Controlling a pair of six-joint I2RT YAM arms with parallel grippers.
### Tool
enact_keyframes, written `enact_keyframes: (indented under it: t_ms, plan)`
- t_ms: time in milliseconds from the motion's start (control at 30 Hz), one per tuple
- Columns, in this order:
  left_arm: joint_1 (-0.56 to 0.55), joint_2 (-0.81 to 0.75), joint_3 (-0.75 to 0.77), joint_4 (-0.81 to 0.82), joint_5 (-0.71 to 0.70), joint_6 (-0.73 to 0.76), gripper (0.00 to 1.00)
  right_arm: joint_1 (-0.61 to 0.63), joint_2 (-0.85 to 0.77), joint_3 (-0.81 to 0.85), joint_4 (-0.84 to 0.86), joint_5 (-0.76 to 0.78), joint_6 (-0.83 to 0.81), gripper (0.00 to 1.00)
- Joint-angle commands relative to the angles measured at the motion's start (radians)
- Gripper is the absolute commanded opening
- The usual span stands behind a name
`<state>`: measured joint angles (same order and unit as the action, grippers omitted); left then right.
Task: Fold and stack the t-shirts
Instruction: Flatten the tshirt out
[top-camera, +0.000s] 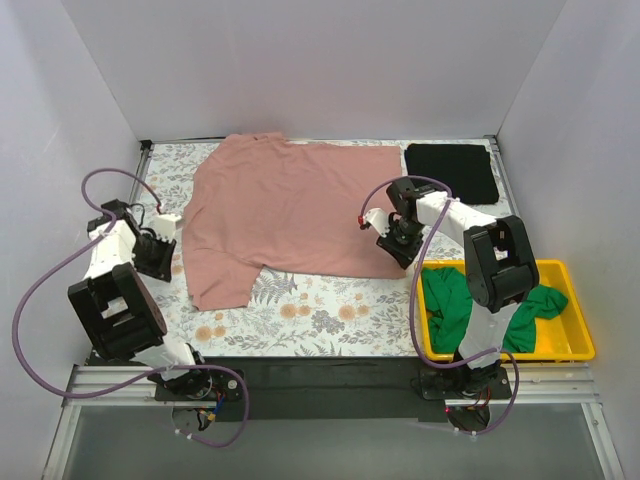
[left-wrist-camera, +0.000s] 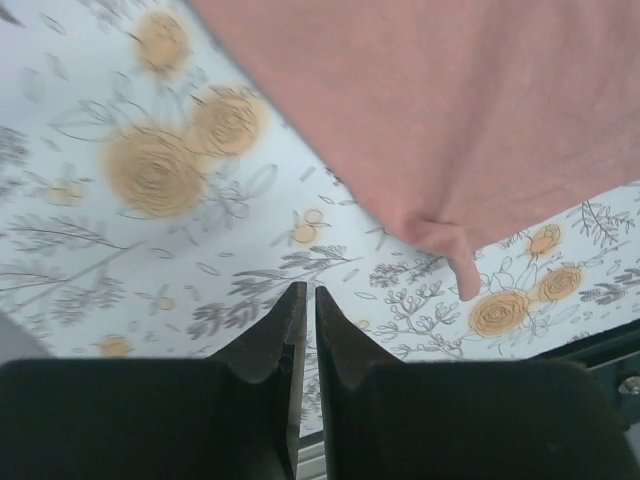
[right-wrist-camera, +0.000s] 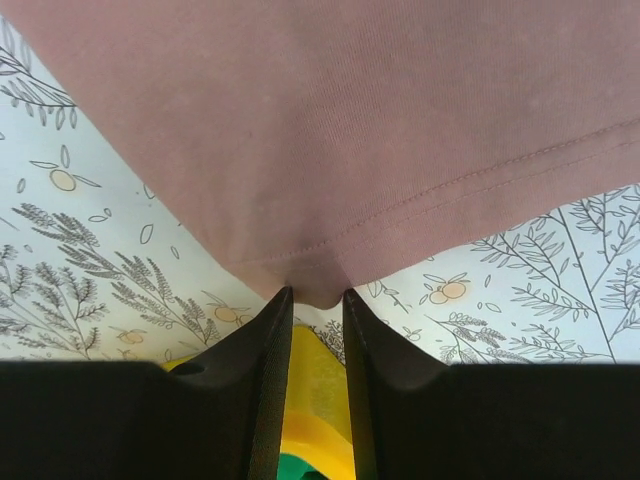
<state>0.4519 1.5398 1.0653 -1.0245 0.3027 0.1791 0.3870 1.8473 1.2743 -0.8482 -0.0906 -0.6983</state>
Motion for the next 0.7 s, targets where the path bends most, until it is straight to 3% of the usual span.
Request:
enact_keyframes:
  t_ms: [0, 167, 367, 667]
  plan:
    - [-0.005, -0.058, 0.102, -0.042, 0.070, 0.043, 0.07, 0.003, -0.028, 0.074, -0.043, -0.046, 0.022, 0.32]
    - [-0.070, 0.009, 0.166, 0.071, 0.133, -0.103, 0.16, 0.003, -0.004, 0.128, -0.051, -0.058, 0.056, 0.32]
    - [-0.104, 0.207, 0.234, 0.142, 0.191, -0.237, 0.22, 0.003, 0.079, 0.151, -0.041, -0.017, 0.077, 0.30]
    - [-0.105, 0.218, 0.047, 0.273, 0.067, -0.239, 0.17, 0.003, 0.141, 0.145, -0.029, -0.006, 0.089, 0.28]
